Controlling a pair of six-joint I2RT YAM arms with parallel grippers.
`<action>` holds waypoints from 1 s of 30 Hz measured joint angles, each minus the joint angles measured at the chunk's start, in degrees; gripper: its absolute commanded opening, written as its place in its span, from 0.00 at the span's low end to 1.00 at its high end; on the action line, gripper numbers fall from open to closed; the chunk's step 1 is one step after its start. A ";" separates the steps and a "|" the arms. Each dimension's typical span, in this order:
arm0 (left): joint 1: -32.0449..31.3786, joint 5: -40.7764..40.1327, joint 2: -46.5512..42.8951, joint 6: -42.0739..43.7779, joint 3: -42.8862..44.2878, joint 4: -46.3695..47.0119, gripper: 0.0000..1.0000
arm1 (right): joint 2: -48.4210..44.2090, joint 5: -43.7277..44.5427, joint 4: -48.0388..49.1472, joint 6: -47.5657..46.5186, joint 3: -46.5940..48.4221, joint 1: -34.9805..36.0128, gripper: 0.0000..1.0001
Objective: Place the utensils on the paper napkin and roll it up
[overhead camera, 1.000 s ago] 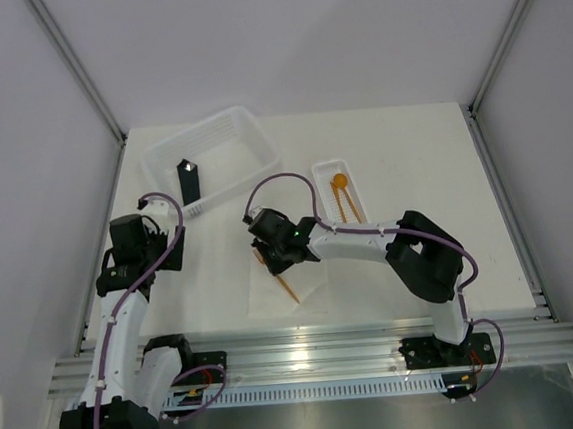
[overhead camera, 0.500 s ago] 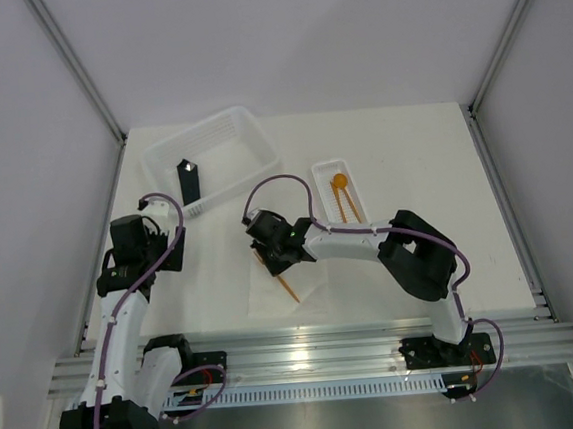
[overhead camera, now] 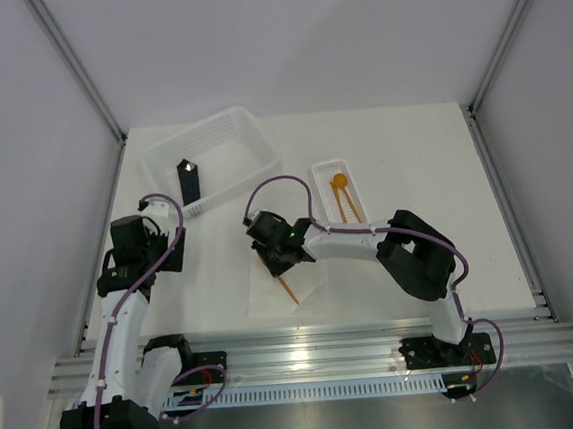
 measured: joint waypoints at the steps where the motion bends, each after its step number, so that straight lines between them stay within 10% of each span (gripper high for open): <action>1: 0.00 0.00 0.00 0.00 -0.02 0.00 1.00 | 0.11 0.00 -0.07 0.00 0.00 0.00 0.21; 20: 0.00 0.00 0.04 0.00 -0.04 -0.02 1.00 | -3.67 2.01 -6.38 -4.81 8.57 -2.19 0.37; 30: 0.00 -5.77 -0.72 1.09 -3.04 2.47 0.99 | -12.96 3.19 -6.03 -5.86 6.01 -26.21 0.35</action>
